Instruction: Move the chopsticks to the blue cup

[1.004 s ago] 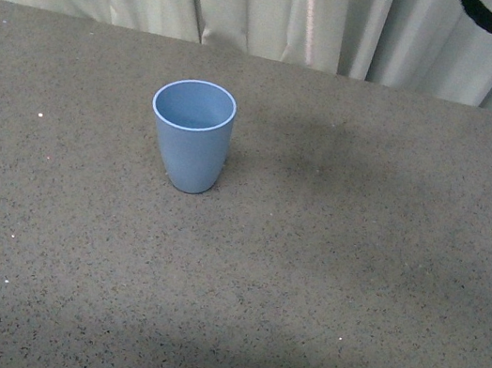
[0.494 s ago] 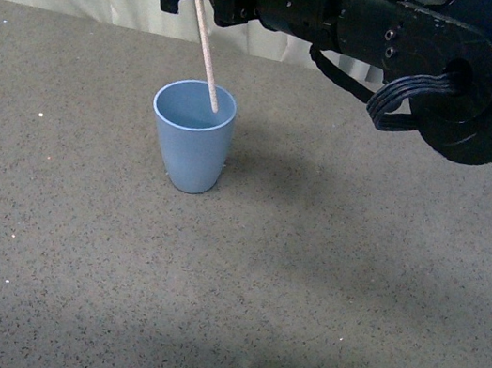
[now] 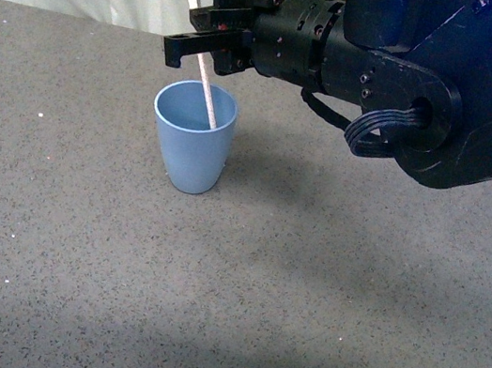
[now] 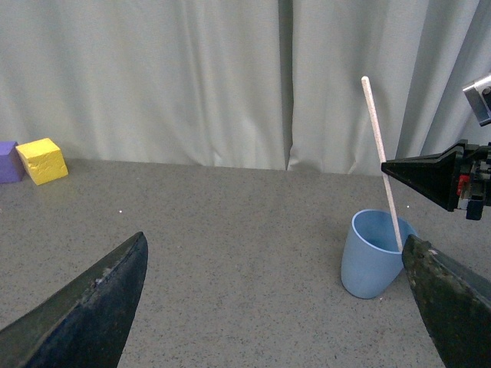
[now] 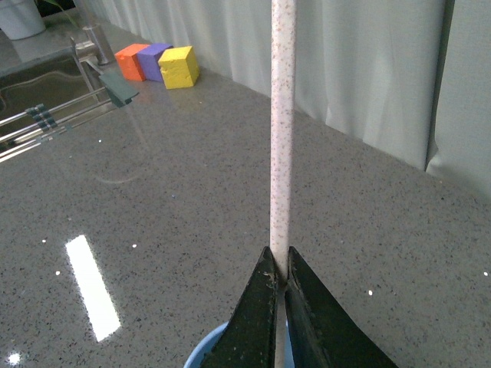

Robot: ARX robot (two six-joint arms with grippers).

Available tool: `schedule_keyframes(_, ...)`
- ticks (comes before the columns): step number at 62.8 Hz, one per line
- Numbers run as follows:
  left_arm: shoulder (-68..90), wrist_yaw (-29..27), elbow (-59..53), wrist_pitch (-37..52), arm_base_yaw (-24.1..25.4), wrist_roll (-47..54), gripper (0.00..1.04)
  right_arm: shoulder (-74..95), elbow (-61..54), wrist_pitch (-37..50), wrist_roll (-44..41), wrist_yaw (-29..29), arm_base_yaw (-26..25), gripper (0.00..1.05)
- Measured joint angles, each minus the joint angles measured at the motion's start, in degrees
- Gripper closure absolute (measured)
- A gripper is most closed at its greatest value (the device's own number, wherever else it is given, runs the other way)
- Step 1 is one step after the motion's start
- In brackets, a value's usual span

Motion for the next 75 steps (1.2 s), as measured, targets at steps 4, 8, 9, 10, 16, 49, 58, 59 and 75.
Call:
schedule_keyframes(4,0.00,0.00,0.00,0.00,0.00,0.00,0.07,0.20,0.07,-0.46,-0.17,0.28,-0.04,1.04)
schedule_keyframes(8,0.00,0.00,0.00,0.00,0.00,0.00,0.07,0.31,0.11,-1.16,-0.57,0.44,-0.11,1.04)
schedule_keyframes(9,0.00,0.00,0.00,0.00,0.00,0.00,0.07,0.31,0.13,-1.53,-0.81,0.50,-0.11,1.03)
schedule_keyframes(10,0.00,0.00,0.00,0.00,0.00,0.00,0.07,0.31,0.13,-1.66,-0.98,0.59,-0.11,1.03)
schedule_keyframes(16,0.00,0.00,0.00,0.00,0.00,0.00,0.07,0.31,0.13,-2.08,-1.33,0.90,-0.11,0.87)
schedule_keyframes(49,0.00,-0.02,0.00,0.00,0.00,0.00,0.07,-19.26,-26.53,20.94,-1.81,47.39,-6.14,0.82)
schedule_keyframes(58,0.00,0.02,0.00,0.00,0.00,0.00,0.07,-30.49,-39.65,20.17,-2.14,43.01,-11.23,1.04)
schedule_keyframes(59,0.00,0.02,0.00,0.00,0.00,0.00,0.07,-32.11,-41.13,20.20,-2.14,42.36,-11.80,1.04)
schedule_keyframes(75,0.00,0.00,0.00,0.00,0.00,0.00,0.07,-44.04,-52.13,19.45,-2.19,36.98,-16.41,1.04)
